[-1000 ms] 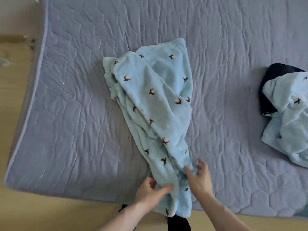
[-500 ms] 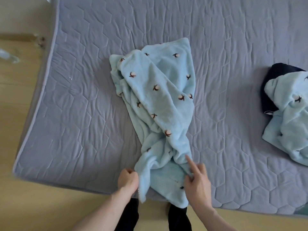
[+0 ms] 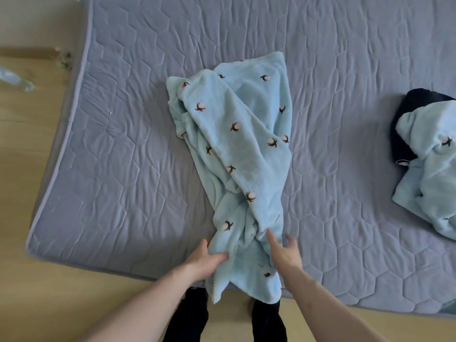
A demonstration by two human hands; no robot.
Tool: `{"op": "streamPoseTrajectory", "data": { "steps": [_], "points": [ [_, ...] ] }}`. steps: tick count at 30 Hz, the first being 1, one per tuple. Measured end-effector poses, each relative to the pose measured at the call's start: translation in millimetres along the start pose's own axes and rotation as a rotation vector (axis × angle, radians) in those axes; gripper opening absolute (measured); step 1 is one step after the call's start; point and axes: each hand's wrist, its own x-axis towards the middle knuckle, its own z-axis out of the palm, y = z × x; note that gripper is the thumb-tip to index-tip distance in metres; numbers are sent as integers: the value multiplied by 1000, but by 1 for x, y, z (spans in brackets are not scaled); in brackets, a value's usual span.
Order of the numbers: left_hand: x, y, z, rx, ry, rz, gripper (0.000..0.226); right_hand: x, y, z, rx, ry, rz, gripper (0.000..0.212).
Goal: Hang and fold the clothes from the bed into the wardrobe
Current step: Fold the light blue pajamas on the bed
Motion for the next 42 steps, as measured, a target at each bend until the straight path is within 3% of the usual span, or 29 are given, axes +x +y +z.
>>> {"op": "streamPoseTrajectory", "data": {
  "steps": [3,6,10,14,19,23,27,30,34,38,40,42],
  "points": [
    [-1,-2,3,-24,-35,-5,35,4,-1,3,-20,-112,35,44],
    [-6,-5,3,-130,-81,-76,42,7,5,-3,-46,-88,-11,20],
    [-19,-2,-8,-224,-61,-64,50,-5,0,-22,-116,-18,-88,30],
    [-35,15,-29,-313,6,-5,62,-25,-35,-40,-66,-85,-193,52],
    [-54,61,-60,-600,-73,143,28,-41,-102,-53,77,-95,-153,26],
    [-62,119,-99,-748,-100,190,23,-52,-180,-64,251,-109,-133,7],
    [-62,187,-141,-929,-109,227,30,-53,-265,-69,358,-183,-73,33],
    [-58,233,-171,-1056,-77,281,31,-50,-325,-70,410,-276,-98,13],
    [-47,278,-202,-1183,-68,295,34,-42,-384,-67,464,-318,-146,37],
    [-16,311,-224,-1133,-16,324,37,-17,-424,-41,406,-302,-291,25],
    [4,320,-231,-1036,77,339,29,11,-432,-23,374,-194,-395,47],
    [25,320,-232,-728,226,331,16,32,-425,-12,253,-57,-468,70]
  ]
}}
